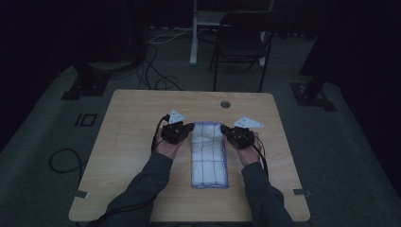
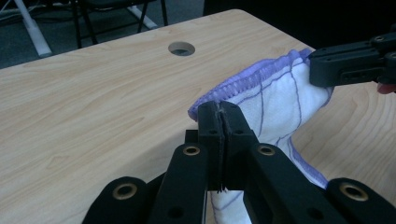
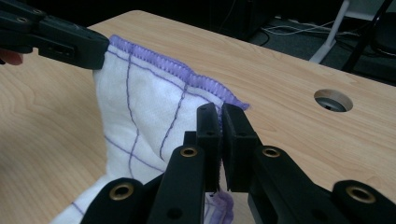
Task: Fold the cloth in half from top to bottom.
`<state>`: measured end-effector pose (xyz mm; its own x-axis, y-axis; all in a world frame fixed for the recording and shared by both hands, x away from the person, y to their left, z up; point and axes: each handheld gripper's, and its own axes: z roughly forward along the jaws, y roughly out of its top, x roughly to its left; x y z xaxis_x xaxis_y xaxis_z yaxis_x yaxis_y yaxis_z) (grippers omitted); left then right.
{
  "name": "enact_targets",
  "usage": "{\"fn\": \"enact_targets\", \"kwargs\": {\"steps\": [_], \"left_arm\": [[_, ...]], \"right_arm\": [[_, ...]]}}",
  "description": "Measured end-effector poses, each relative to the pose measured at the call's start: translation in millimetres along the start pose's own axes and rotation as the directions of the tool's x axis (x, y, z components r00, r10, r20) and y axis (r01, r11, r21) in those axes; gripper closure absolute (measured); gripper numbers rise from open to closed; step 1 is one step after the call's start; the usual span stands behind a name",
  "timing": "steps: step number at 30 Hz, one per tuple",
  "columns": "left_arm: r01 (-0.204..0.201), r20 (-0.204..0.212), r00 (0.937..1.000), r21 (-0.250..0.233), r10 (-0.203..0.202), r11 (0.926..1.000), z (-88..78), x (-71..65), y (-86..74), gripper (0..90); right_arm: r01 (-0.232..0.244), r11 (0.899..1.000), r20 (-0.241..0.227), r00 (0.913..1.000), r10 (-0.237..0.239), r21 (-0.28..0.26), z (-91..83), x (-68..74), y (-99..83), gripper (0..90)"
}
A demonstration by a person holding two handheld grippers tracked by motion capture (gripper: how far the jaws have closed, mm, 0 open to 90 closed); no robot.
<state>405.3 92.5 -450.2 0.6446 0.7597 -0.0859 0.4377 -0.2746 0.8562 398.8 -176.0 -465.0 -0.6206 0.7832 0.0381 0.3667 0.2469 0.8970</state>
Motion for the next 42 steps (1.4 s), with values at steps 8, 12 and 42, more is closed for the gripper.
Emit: {"fn": "enact_targets", "kwargs": {"steps": [8, 12, 42], "left_arm": [[0.0, 0.016, 0.9999, -0.005, 0.0, 1.0, -8.6, -7.5, -8.9, 89.1], [0.013, 0.024, 0.9996, -0.013, -0.013, 0.9998, -12.0, -10.8, -14.4, 89.1], [0.031, 0.066, 0.9974, -0.021, -0.029, 0.9993, -35.6, -35.1, -49.2, 89.0]], "right_arm": [[-0.003, 1.0, -0.006, 1.0, 0.003, -0.006, -9.4, 8.2, -6.9, 87.2], [-0.002, 1.0, -0.012, 0.9999, 0.002, -0.011, -14.3, 11.9, -12.3, 87.2], [-0.013, 1.0, -0.03, 0.9995, 0.012, -0.024, -39.0, 34.5, -44.5, 87.1]]}}
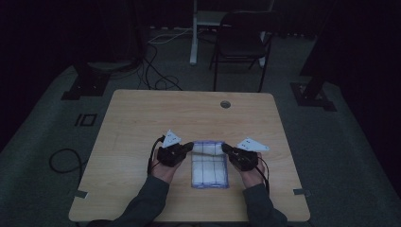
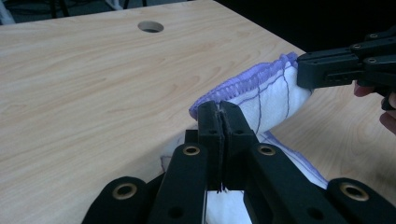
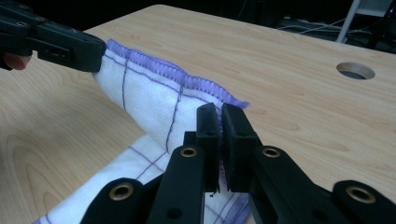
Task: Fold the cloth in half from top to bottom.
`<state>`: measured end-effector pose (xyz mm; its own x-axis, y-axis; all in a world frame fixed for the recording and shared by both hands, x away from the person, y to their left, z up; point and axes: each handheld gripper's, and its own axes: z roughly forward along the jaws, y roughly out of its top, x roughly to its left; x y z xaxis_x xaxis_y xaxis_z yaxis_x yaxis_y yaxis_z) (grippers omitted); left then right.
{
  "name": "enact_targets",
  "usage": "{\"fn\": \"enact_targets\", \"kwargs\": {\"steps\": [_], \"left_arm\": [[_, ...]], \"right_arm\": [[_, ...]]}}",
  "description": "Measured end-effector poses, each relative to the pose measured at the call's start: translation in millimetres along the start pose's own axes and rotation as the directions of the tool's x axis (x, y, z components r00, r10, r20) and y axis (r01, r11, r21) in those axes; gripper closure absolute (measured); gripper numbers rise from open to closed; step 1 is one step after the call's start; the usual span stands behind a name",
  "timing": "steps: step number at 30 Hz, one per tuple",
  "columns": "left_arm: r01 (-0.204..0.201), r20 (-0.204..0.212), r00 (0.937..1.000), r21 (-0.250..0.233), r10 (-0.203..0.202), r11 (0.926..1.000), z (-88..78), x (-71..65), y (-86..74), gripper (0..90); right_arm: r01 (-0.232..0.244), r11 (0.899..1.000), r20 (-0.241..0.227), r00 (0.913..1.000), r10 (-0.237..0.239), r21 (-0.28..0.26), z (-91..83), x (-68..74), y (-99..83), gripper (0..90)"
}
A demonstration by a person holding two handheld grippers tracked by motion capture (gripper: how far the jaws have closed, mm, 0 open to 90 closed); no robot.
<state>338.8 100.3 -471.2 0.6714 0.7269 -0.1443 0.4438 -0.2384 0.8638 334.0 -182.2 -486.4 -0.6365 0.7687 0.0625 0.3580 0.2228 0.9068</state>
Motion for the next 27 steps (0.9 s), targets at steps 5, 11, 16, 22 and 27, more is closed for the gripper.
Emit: {"fn": "enact_targets", "kwargs": {"steps": [5, 11, 16, 22, 27], "left_arm": [[0.0, 0.003, 1.0, 0.004, 0.0, 1.0, -1.7, -3.0, -4.9, 89.0], [0.002, 0.006, 1.0, 0.011, -0.002, 0.9999, -3.8, -5.3, -9.8, 89.0], [0.005, 0.012, 0.9999, 0.015, -0.006, 0.9999, -5.2, -8.0, -14.6, 89.0], [0.006, 0.018, 0.9998, 0.02, -0.006, 0.9998, -5.7, -12.1, -21.2, 89.0], [0.014, 0.022, 0.9996, 0.03, -0.014, 0.9995, -6.0, -13.7, -27.0, 88.9]], "right_arm": [[-0.002, 1.0, 0.0, 1.0, 0.002, 0.005, -2.4, 3.6, -4.9, 87.1], [0.001, 1.0, -0.002, 1.0, -0.001, 0.009, -3.5, 6.9, -8.9, 87.1], [-0.005, 1.0, -0.004, 1.0, 0.005, 0.016, -5.1, 9.1, -14.7, 87.1], [-0.018, 1.0, -0.006, 0.9998, 0.018, 0.02, -6.8, 10.4, -20.9, 87.1], [-0.018, 0.999, -0.007, 0.9998, 0.018, 0.027, -7.0, 11.9, -24.4, 87.1]]}}
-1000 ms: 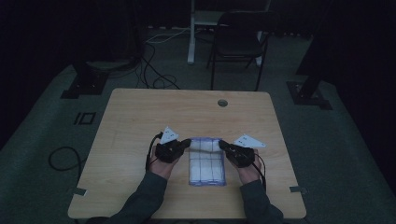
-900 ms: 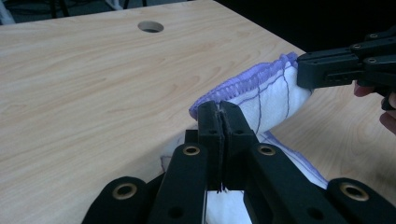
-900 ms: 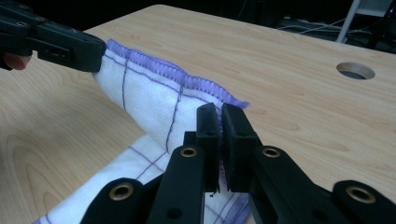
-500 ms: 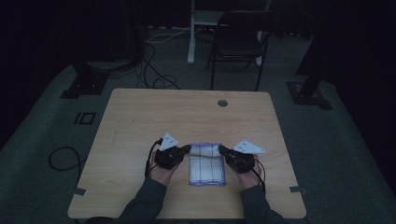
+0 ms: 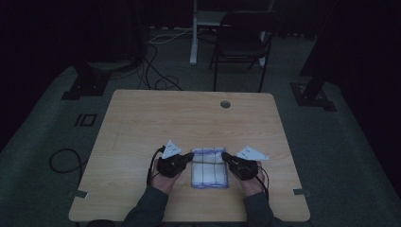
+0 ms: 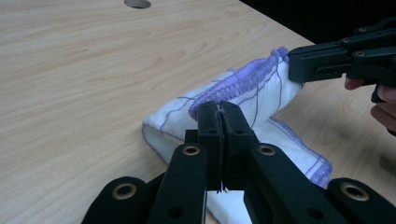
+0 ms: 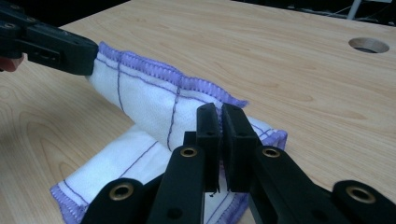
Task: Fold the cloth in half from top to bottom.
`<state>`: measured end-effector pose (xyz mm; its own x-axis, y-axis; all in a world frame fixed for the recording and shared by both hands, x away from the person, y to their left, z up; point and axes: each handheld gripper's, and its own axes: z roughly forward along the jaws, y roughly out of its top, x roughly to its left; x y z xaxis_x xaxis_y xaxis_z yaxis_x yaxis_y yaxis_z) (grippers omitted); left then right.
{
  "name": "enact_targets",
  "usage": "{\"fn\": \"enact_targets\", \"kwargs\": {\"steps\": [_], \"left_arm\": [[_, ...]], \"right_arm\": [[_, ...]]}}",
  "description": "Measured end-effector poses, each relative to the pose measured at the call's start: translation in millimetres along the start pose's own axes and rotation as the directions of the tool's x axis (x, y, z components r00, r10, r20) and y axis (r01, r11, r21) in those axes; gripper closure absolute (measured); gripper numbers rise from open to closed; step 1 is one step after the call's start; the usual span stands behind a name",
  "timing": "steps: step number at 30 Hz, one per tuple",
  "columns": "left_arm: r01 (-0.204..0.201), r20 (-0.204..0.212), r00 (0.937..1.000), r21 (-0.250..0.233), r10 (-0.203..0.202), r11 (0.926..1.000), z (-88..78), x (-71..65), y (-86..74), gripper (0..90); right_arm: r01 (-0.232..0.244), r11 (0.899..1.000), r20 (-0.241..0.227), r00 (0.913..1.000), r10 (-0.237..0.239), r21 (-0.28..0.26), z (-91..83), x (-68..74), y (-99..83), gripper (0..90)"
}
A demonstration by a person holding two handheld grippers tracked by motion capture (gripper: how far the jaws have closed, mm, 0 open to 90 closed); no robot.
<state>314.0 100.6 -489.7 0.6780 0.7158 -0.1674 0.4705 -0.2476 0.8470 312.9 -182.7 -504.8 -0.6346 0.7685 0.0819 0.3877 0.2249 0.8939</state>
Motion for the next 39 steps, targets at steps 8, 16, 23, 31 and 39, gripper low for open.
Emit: {"fn": "enact_targets", "kwargs": {"steps": [8, 16, 23, 31, 39], "left_arm": [[0.007, 0.008, 0.9999, 0.001, -0.007, 1.0, -0.6, -1.8, -5.2, 88.9], [0.011, 0.015, 0.9998, 0.005, -0.011, 0.9999, -1.1, -6.4, -10.7, 88.9], [0.028, 0.019, 0.9994, 0.007, -0.028, 0.9996, -1.8, -5.7, -16.6, 88.8], [0.033, 0.028, 0.999, 0.021, -0.034, 0.9992, -0.6, -8.2, -22.8, 88.8], [0.039, 0.03, 0.9987, 0.038, -0.04, 0.9985, 1.6, -8.4, -30.7, 88.8]], "right_arm": [[-0.006, 1.0, -0.002, 1.0, 0.006, 0.007, -0.3, 2.2, -6.0, 87.1], [-0.011, 1.0, -0.002, 0.9999, 0.011, 0.013, -3.1, 3.8, -11.2, 87.1], [-0.02, 0.999, -0.013, 0.9997, 0.02, 0.03, -3.3, 6.4, -17.0, 87.1], [-0.034, 0.999, -0.013, 0.9993, 0.034, 0.04, -3.6, 7.5, -22.6, 87.1], [-0.047, 0.998, -0.017, 0.9987, 0.047, 0.05, -4.1, 8.8, -26.4, 87.1]]}}
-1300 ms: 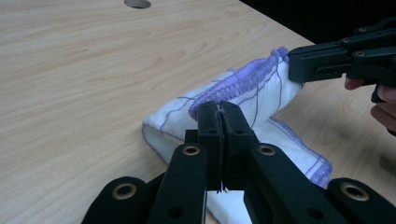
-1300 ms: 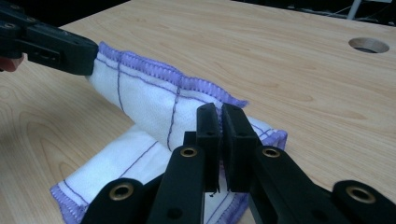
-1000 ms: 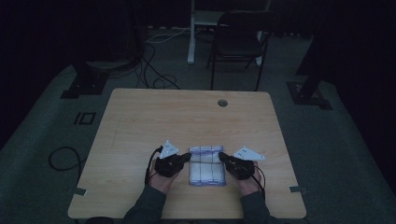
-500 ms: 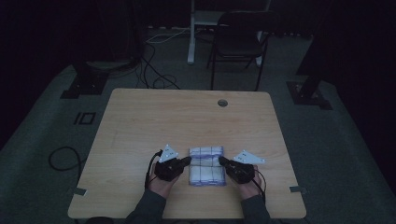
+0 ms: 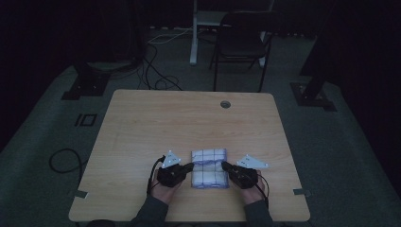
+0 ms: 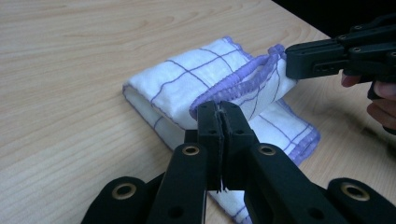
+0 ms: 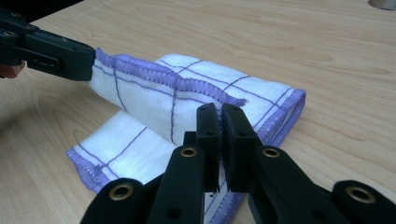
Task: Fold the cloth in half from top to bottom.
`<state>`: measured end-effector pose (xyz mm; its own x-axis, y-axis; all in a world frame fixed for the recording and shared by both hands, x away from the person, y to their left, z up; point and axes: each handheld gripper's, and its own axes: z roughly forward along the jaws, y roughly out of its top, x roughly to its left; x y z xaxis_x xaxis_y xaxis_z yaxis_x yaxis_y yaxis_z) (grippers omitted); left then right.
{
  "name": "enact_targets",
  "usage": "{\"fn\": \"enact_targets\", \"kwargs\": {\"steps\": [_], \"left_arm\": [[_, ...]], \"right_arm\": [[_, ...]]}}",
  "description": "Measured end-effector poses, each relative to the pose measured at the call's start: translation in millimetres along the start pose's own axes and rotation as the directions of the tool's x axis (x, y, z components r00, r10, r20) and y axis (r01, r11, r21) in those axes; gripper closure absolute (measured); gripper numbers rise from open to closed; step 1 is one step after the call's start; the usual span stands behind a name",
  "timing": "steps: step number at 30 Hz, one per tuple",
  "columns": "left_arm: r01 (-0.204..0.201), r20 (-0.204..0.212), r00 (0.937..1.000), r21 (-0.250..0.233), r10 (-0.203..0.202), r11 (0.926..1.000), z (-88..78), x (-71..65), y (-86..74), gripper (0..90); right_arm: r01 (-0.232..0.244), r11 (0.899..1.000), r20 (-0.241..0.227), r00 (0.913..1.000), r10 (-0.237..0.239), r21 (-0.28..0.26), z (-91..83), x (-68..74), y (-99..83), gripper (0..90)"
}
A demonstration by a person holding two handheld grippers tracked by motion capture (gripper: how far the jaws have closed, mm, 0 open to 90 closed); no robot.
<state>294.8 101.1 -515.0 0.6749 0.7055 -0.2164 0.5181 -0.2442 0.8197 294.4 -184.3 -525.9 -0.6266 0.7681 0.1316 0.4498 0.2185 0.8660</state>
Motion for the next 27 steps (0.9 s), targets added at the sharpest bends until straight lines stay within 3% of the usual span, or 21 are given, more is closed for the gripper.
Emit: {"fn": "enact_targets", "kwargs": {"steps": [14, 20, 27], "left_arm": [[-0.005, 0.022, 0.9998, 0.044, 0.004, 0.999, 8.6, -6.8, -11.1, 88.6], [-0.005, 0.019, 0.9998, 0.06, 0.004, 0.9982, 10.8, -6.0, -15.9, 87.9], [0.014, 0.028, 0.9995, 0.057, -0.015, 0.9983, 5.2, -2.5, -22.6, 78.7]], "right_arm": [[-0.02, 1.0, 0.011, 0.9998, 0.02, 0.005, -4.8, -0.2, -5.5, 87.1], [-0.032, 0.999, 0.005, 0.9995, 0.032, 0.031, -4.3, 0.2, -9.6, 86.3], [-0.059, 0.998, 0.013, 0.9982, 0.059, 0.026, -9.0, -2.9, -11.8, 78.4]]}}
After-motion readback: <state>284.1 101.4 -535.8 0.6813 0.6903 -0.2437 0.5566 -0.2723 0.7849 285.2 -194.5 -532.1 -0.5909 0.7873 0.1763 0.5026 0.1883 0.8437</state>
